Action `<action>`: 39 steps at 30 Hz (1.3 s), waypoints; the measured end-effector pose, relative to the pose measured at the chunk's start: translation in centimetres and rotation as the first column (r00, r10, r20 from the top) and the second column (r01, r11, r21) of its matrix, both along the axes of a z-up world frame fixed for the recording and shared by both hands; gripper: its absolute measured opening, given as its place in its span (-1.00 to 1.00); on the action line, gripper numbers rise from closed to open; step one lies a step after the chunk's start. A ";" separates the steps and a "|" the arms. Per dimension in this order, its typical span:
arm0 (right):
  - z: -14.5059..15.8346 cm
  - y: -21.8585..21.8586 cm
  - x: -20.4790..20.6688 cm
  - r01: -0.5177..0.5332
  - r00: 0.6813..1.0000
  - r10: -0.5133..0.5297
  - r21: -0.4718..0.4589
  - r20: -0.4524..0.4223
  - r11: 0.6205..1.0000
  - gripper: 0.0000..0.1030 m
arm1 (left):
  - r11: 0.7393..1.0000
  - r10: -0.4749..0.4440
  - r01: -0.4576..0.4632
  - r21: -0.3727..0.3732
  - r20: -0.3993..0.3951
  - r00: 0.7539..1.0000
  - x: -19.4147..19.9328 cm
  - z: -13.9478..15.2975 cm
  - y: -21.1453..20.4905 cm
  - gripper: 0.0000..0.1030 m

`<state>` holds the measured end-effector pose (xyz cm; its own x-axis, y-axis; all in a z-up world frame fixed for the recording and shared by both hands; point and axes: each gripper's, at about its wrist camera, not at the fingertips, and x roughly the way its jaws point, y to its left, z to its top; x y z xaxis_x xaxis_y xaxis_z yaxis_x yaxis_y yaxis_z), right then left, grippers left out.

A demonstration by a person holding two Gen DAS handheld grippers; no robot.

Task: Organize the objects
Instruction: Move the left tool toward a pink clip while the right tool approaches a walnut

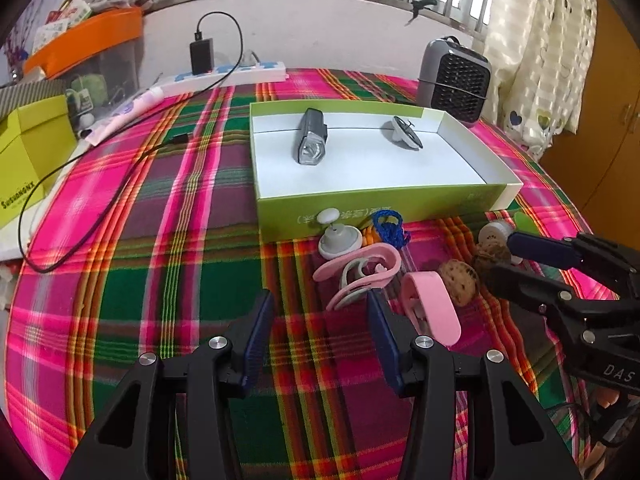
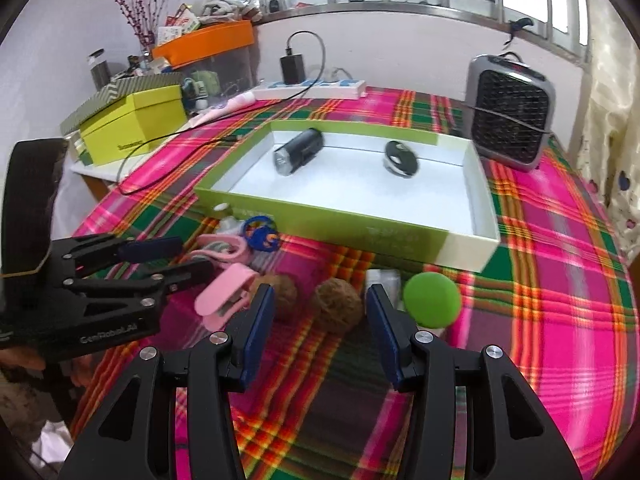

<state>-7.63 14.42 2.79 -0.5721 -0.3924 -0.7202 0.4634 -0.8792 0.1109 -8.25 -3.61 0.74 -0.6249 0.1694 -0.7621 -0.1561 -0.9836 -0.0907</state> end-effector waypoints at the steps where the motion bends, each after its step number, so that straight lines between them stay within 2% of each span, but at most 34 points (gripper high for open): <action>1: -0.1 0.0 -0.1 0.004 1.000 -0.003 0.003 -0.002 1.000 -0.05 | 1.000 -0.004 0.004 -0.001 -0.002 1.000 -0.1 0.0 0.0 -0.10; 12: -0.4 0.2 -1.1 0.003 0.999 -0.003 -0.017 0.039 1.000 -0.05 | 0.998 -0.068 0.068 0.007 -0.002 0.998 -0.6 0.1 0.2 -0.10; 18: -0.6 1.1 -1.2 0.023 0.997 -0.018 -0.062 0.075 0.998 -0.05 | 0.993 -0.111 0.110 -0.031 -0.018 0.994 -0.8 0.3 1.0 -0.10; 24: -1.0 1.4 -1.5 0.036 0.996 -0.033 -0.044 0.084 0.998 -0.05 | 0.984 -0.166 0.163 -0.067 -0.041 0.985 -1.3 0.7 1.7 -0.10; 28: -1.0 1.0 -1.5 0.020 0.997 -0.018 -0.031 0.073 0.999 -0.06 | 0.984 -0.173 0.171 -0.057 -0.037 0.984 -1.4 0.6 1.7 -0.10; 30: -1.1 0.9 -1.7 0.024 0.997 -0.022 -0.023 0.078 0.999 -0.13 | 0.985 -0.168 0.167 -0.039 -0.027 0.985 -1.6 0.6 1.6 -0.10; 36: -1.4 0.6 -1.6 0.017 0.997 -0.017 0.001 0.081 1.000 -0.34 | 0.986 -0.162 0.161 -0.030 -0.020 0.987 -1.4 0.3 1.6 -0.31; 39: -1.4 0.6 -1.6 0.017 0.997 -0.017 0.001 0.080 1.000 -0.36 | 0.987 -0.159 0.159 -0.028 -0.016 0.987 -1.3 0.2 1.6 -0.38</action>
